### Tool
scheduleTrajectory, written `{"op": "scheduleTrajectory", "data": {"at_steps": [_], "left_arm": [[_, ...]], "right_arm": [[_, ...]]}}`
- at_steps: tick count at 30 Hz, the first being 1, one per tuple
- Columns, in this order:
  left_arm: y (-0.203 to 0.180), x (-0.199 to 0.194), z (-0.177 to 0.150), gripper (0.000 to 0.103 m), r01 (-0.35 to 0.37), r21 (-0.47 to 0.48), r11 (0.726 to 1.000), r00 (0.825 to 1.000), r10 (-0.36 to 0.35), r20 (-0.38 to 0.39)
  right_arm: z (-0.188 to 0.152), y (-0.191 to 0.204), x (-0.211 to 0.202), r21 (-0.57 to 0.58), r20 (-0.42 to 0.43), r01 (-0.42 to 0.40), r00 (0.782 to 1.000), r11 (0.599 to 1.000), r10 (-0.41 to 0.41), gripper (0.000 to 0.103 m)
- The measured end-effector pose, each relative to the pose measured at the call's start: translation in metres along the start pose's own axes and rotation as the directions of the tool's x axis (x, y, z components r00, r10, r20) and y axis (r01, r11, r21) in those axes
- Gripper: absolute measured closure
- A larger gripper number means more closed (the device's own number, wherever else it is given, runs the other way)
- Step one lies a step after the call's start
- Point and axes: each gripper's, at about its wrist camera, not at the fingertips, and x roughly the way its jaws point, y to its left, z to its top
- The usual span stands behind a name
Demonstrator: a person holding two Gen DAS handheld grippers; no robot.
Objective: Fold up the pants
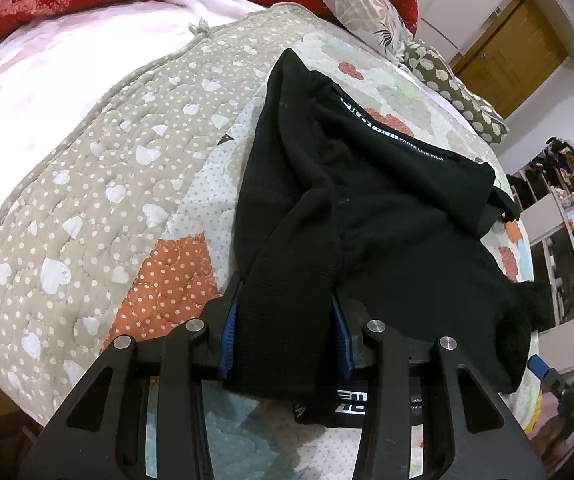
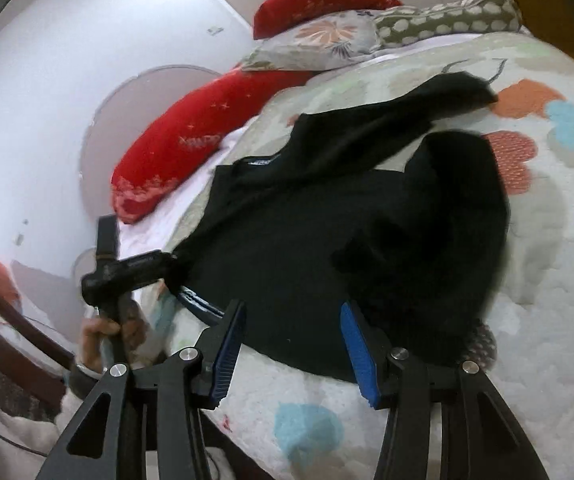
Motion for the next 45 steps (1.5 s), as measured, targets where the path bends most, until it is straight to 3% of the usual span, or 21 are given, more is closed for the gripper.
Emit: {"op": "scheduleTrajectory", "data": {"at_steps": [5, 8, 11, 14, 16, 18, 19, 20, 22, 24, 26, 28, 30, 31, 34, 35, 36, 37, 38, 43, 45], "left_arm": [[0.003, 0.004, -0.001, 0.064, 0.011, -0.012, 1.0, 1.0, -0.011, -0.001], [0.004, 0.004, -0.002, 0.064, 0.009, -0.017, 1.0, 1.0, -0.009, 0.006], [0.003, 0.004, -0.003, 0.064, 0.01, -0.027, 1.0, 1.0, -0.01, 0.003], [0.003, 0.004, -0.002, 0.064, 0.005, -0.025, 1.0, 1.0, -0.005, 0.004], [0.001, 0.003, -0.003, 0.064, -0.004, -0.016, 1.0, 1.0, 0.004, 0.01], [0.001, 0.003, -0.004, 0.064, -0.007, -0.018, 1.0, 1.0, 0.008, 0.016], [0.001, 0.003, -0.005, 0.064, -0.009, -0.02, 1.0, 1.0, 0.01, 0.017], [0.0, 0.003, -0.005, 0.064, -0.012, -0.019, 1.0, 1.0, 0.012, 0.017], [-0.003, 0.002, -0.006, 0.064, -0.017, -0.013, 1.0, 1.0, 0.017, 0.015], [-0.002, 0.0, -0.005, 0.064, -0.015, -0.007, 1.0, 1.0, 0.015, 0.014], [-0.002, -0.001, -0.006, 0.064, -0.009, -0.02, 1.0, 1.0, 0.009, 0.013], [-0.001, -0.003, -0.008, 0.064, -0.006, -0.025, 1.0, 1.0, 0.006, 0.017], [-0.001, -0.004, -0.009, 0.064, -0.005, -0.026, 1.0, 1.0, 0.006, 0.021], [-0.001, -0.004, -0.01, 0.064, -0.001, -0.031, 1.0, 1.0, 0.002, 0.02], [0.006, -0.008, -0.01, 0.061, 0.028, -0.093, 0.995, 1.0, -0.028, 0.008], [0.007, -0.01, -0.011, 0.058, 0.042, -0.116, 0.992, 0.999, -0.042, 0.008], [0.011, -0.015, -0.012, 0.054, 0.066, -0.146, 0.987, 0.998, -0.064, 0.015], [0.011, -0.019, -0.014, 0.043, 0.078, -0.164, 0.983, 0.997, -0.075, 0.024], [0.014, -0.024, -0.016, 0.032, 0.095, -0.186, 0.978, 0.995, -0.09, 0.039], [0.016, -0.034, -0.027, 0.027, 0.121, -0.221, 0.968, 0.992, -0.109, 0.065], [0.015, -0.027, -0.03, 0.027, 0.119, -0.243, 0.963, 0.993, -0.109, 0.056]], "right_arm": [[0.006, -0.05, -0.051, 0.183, 0.146, 0.117, 0.979, 0.976, -0.145, 0.051], [0.014, -0.055, -0.049, 0.208, 0.139, 0.156, 0.972, 0.966, -0.187, 0.051], [0.02, -0.029, -0.022, 0.104, 0.106, 0.187, 0.975, 0.977, -0.197, 0.051], [0.016, 0.011, 0.026, -0.094, 0.038, 0.258, 0.966, 0.962, -0.255, 0.051], [0.01, 0.017, 0.051, -0.192, 0.018, 0.32, 0.946, 0.928, -0.323, 0.05], [0.01, 0.013, 0.08, -0.269, 0.03, 0.438, 0.894, 0.858, -0.447, 0.05], [0.011, 0.007, 0.087, -0.276, 0.032, 0.451, 0.887, 0.849, -0.461, 0.056], [0.012, -0.001, 0.089, -0.266, 0.033, 0.443, 0.892, 0.856, -0.452, 0.068], [0.02, -0.016, 0.07, -0.164, 0.023, 0.372, 0.927, 0.914, -0.373, 0.09], [0.024, -0.03, 0.033, -0.054, 0.084, 0.291, 0.954, 0.955, -0.286, 0.09], [0.021, -0.043, -0.012, 0.021, 0.154, 0.297, 0.943, 0.955, -0.296, 0.09], [0.012, -0.058, -0.053, 0.094, 0.201, 0.332, 0.917, 0.939, -0.344, 0.09], [-0.006, -0.085, -0.077, 0.185, 0.17, 0.38, 0.896, 0.906, -0.41, 0.09], [-0.014, -0.095, -0.081, 0.215, 0.153, 0.378, 0.898, 0.901, -0.413, 0.09], [-0.035, -0.126, -0.085, 0.36, 0.098, 0.315, 0.923, 0.878, -0.371, 0.087], [-0.04, -0.131, -0.086, 0.389, 0.1, 0.277, 0.935, 0.878, -0.34, 0.08], [-0.045, -0.135, -0.088, 0.407, 0.131, 0.228, 0.944, 0.885, -0.304, 0.073], [-0.048, -0.136, -0.089, 0.412, 0.147, 0.211, 0.945, 0.887, -0.293, 0.05], [-0.051, -0.137, -0.09, 0.42, 0.167, 0.191, 0.945, 0.887, -0.282, 0.04], [-0.046, -0.135, -0.08, 0.443, 0.185, 0.195, 0.935, 0.875, -0.302, 0.04], [-0.042, -0.133, -0.072, 0.408, 0.207, 0.193, 0.932, 0.892, -0.296, 0.043]]}}
